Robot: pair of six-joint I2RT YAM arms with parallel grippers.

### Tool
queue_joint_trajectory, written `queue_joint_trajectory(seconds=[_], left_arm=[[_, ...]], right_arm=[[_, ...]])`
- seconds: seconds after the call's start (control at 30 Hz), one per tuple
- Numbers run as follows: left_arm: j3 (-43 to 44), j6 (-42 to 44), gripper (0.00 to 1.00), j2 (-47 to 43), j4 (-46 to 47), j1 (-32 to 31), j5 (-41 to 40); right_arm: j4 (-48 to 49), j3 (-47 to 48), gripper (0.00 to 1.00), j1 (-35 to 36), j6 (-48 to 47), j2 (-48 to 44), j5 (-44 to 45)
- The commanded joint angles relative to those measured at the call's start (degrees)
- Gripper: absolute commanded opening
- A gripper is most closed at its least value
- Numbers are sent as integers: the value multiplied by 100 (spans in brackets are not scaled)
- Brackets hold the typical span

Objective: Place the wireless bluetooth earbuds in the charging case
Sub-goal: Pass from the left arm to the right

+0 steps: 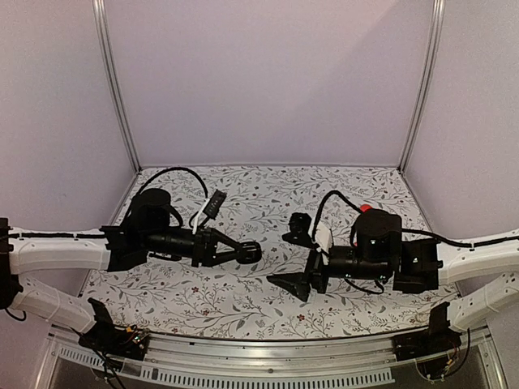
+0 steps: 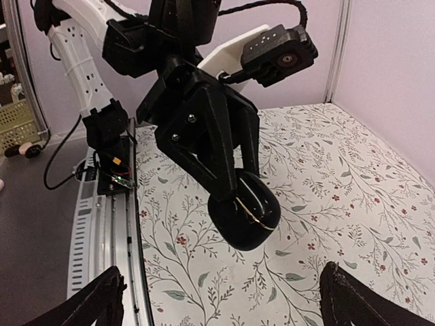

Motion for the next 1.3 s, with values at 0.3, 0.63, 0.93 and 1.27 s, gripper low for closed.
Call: queue_joint_trajectory(seconds=[0.3,0.63,0.93,1.27], left_arm=[[-360,498,7,-1172,1054,32,-629],[-357,435,7,-1257,1155,-164,-612],[-343,460,7,-1210,1124,-384,-647],[-245,475,7,-971,1137,-644,-779]], right_arm=[[1677,-170,98,-1378,2605,-89,-3350],[2919,-25,89,-1835,3584,816,-4814],[3006,181,81,-1875,3872,1161,-5016],[2841,538,62,-1870,3979,1556,-4892]])
